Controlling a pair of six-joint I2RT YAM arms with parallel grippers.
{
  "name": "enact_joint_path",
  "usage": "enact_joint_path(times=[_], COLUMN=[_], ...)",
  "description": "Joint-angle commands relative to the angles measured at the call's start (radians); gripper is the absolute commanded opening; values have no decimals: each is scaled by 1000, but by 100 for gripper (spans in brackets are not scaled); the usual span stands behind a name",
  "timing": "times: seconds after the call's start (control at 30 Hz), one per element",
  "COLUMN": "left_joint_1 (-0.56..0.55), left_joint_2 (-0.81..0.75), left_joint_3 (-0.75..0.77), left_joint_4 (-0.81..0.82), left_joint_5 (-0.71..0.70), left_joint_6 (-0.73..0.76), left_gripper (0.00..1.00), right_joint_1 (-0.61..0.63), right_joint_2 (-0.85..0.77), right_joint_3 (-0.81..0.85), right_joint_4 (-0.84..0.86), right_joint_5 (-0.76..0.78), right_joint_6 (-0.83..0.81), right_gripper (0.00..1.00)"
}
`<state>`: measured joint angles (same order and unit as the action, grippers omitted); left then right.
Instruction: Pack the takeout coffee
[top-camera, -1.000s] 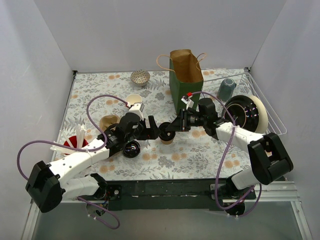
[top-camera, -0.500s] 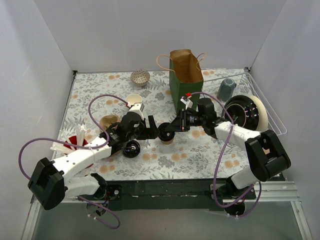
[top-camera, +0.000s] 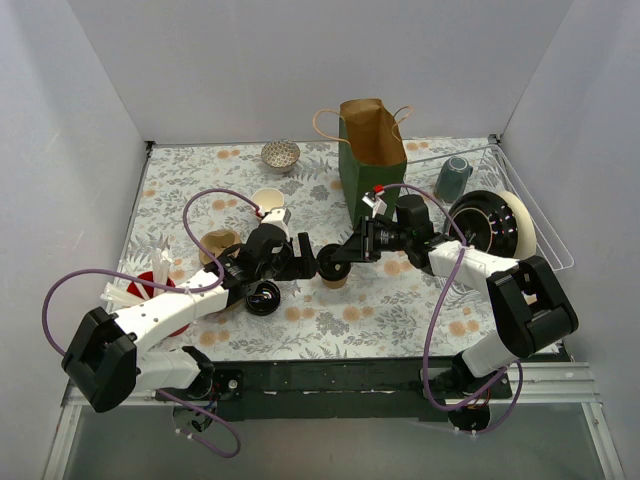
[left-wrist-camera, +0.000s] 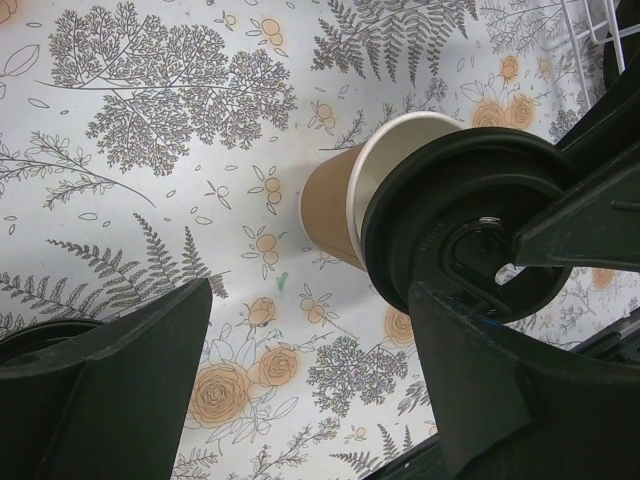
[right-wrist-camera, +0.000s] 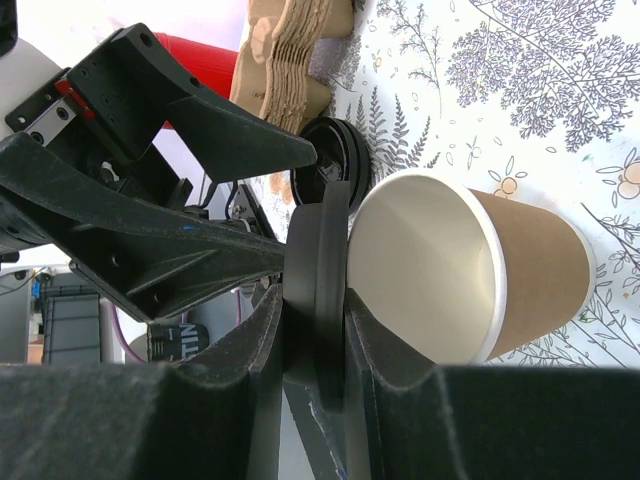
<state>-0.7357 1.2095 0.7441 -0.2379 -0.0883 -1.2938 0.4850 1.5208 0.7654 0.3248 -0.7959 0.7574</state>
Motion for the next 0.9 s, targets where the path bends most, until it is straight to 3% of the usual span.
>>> enact_joint_path(times=[0.0,0.87], left_joint_1=[6,6], left_joint_2=[8,76], left_joint_3=[23,61], left_joint_4=[6,6], left_joint_5=[2,-10], left_joint_6=[16,25], left_gripper=[79,78], right_joint_1=[-10,-33], right_joint_2=[6,12], right_joint_3=[49,71], right_joint_4=[16,-58], right_joint_5=[-22,-8], right_joint_6=[-7,-29], right_gripper=[14,34])
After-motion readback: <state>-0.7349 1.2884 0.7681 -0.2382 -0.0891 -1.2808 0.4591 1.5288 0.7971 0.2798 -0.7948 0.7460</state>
